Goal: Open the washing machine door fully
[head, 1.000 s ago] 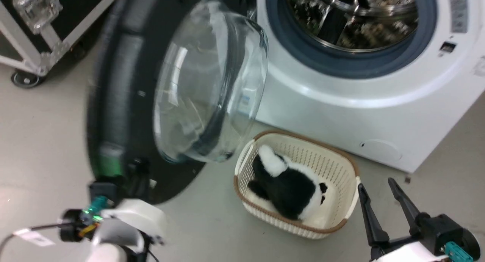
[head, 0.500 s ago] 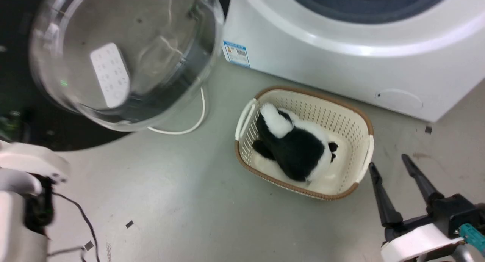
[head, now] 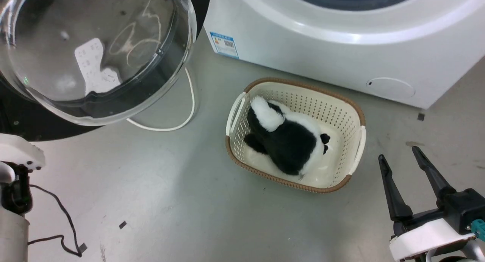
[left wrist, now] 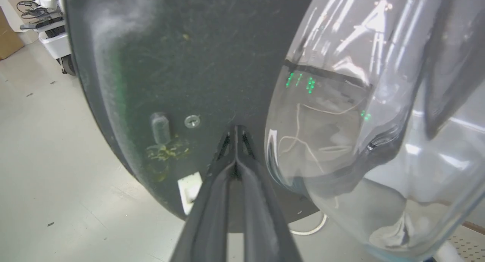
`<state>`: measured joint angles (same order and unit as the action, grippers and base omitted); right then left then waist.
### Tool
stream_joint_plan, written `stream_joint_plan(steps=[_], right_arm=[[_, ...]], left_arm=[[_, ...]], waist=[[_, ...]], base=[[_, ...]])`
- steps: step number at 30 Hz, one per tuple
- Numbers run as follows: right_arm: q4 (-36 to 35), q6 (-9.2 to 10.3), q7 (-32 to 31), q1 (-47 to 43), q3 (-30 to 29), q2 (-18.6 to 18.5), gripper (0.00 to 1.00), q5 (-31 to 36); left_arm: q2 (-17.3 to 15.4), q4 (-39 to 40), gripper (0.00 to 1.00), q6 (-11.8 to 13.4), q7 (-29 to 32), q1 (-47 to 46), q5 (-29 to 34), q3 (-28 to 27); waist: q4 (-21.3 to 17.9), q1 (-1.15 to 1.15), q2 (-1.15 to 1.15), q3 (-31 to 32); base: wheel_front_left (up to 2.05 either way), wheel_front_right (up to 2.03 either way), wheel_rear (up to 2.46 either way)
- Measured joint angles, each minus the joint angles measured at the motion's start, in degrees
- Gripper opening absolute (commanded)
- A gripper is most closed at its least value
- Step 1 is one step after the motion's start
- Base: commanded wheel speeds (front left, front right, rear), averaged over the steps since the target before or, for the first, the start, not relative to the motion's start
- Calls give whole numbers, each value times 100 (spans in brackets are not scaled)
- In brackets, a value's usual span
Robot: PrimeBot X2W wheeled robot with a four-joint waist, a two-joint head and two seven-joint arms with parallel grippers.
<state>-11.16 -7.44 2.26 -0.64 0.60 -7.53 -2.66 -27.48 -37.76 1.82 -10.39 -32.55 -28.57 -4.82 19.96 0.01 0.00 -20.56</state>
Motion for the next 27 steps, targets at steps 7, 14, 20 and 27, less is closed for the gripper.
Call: stream_joint_plan(steps=[7,14,20,27], right_arm=[[250,0,324,12,-249,179,100,-96],[439,0,662,27,-465,321,100,-119],[532,0,802,3,-506,399,100,-99],[675,0,868,-178,-431,426,100,-102]], left_arm=[[191,328,0,44,-367,170,347,236],[773,1860,0,356,-430,1191,781,463],[1308,3070,0,614,-430,2144,1023,856],[1635,3455,0,757,-428,2896,1279,1385]], waist=[[-99,-1,0,411],[-342,-2,0,1022],[-720,-2,0,1451],[-1161,-2,0,1824]], base=[[0,0,0],[0,0,0],[0,0,0],[0,0,0]])
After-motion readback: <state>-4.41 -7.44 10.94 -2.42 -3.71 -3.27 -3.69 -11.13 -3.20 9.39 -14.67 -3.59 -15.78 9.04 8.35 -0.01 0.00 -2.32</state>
